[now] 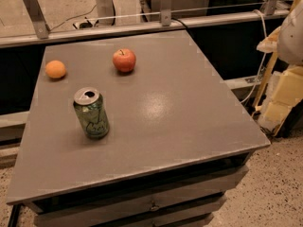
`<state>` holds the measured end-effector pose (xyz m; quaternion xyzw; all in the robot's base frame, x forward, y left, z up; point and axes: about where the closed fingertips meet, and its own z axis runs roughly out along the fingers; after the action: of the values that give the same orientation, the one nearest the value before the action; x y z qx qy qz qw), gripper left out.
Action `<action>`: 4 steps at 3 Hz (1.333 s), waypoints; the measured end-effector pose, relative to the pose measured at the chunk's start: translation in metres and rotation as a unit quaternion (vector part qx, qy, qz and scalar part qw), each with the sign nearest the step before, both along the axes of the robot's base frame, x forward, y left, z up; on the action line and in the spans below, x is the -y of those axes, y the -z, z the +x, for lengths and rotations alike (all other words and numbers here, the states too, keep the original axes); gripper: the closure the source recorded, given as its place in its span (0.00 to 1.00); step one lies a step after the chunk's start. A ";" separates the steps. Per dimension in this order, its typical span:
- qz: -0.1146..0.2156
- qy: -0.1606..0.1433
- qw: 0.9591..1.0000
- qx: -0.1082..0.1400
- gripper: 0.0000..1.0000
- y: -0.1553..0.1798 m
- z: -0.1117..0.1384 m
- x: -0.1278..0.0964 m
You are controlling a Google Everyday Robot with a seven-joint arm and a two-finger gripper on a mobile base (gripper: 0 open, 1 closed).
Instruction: Knock green can over
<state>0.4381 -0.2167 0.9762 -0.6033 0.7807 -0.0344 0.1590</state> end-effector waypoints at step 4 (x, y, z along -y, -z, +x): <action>0.135 -0.165 0.975 0.058 0.00 -0.037 0.091 -0.171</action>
Offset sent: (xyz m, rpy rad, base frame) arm 0.1072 0.1622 0.0309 0.2474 -0.1248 0.3594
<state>0.5290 -0.0457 1.0134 -0.6939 0.6572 0.0632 0.2872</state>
